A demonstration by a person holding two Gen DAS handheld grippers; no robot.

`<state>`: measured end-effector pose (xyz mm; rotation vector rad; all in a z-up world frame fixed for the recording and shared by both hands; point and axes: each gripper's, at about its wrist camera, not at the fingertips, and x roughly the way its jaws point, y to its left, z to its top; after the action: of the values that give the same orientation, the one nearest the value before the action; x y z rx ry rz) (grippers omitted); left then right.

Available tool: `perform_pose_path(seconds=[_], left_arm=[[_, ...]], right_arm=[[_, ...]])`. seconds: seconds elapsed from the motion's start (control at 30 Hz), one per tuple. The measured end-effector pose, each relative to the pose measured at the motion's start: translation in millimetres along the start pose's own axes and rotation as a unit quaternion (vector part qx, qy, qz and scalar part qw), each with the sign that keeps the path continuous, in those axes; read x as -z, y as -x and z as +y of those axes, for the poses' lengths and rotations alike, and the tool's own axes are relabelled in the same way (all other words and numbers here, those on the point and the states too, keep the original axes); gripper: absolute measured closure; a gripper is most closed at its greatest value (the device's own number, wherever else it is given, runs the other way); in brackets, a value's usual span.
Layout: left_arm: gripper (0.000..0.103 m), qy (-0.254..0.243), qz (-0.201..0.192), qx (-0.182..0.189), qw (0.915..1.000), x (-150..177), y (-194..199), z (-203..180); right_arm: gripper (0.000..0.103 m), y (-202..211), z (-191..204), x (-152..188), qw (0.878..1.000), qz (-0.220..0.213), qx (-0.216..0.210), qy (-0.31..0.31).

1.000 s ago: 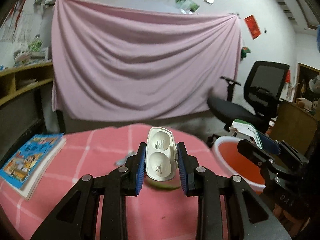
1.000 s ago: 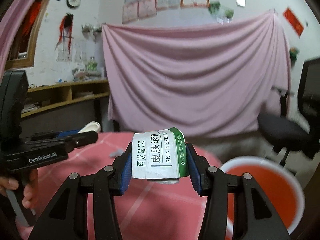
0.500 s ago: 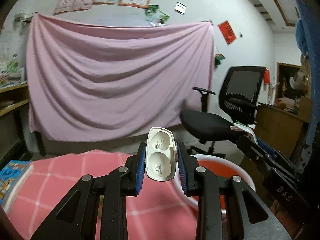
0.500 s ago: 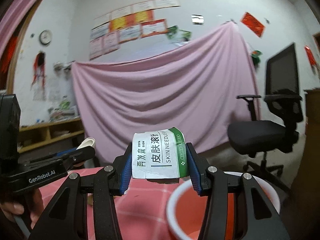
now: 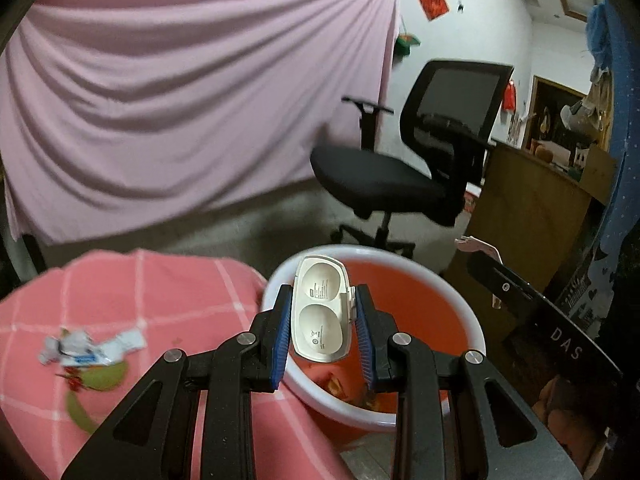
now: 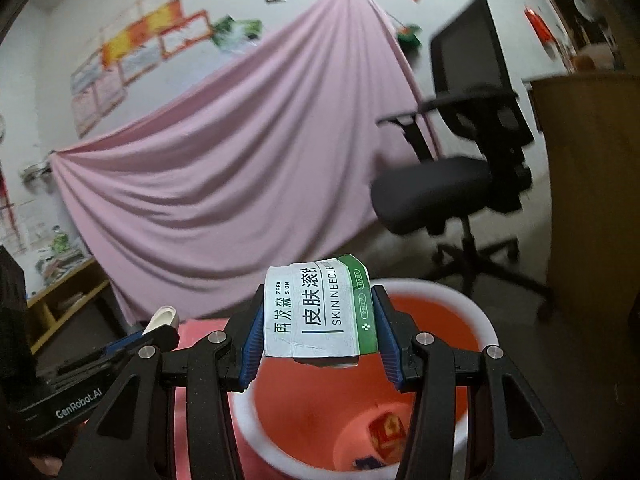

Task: Collect trash
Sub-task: 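Carry the box and tray over the bucket and open both grippers to drop them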

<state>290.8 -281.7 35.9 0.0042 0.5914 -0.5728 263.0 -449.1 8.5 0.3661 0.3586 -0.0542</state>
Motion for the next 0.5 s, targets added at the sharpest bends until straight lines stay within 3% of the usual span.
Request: perform_pose_path(seconds=[0.3, 0.5], left_arm=[[0.078, 0.034, 0.085, 0.017, 0.9957, 2.3, -54.3, -0.9], [0.076, 0.057, 0.119, 0.018, 0.9911, 1.4, -75.1, 6.9]], right_arm=[[0.056, -17.1, -16.5, 8.7, 0.997, 0.064, 0.018, -0.028], [0.056, -21.3, -16.2, 14.9, 0.995, 0.09, 0.025, -0.027]])
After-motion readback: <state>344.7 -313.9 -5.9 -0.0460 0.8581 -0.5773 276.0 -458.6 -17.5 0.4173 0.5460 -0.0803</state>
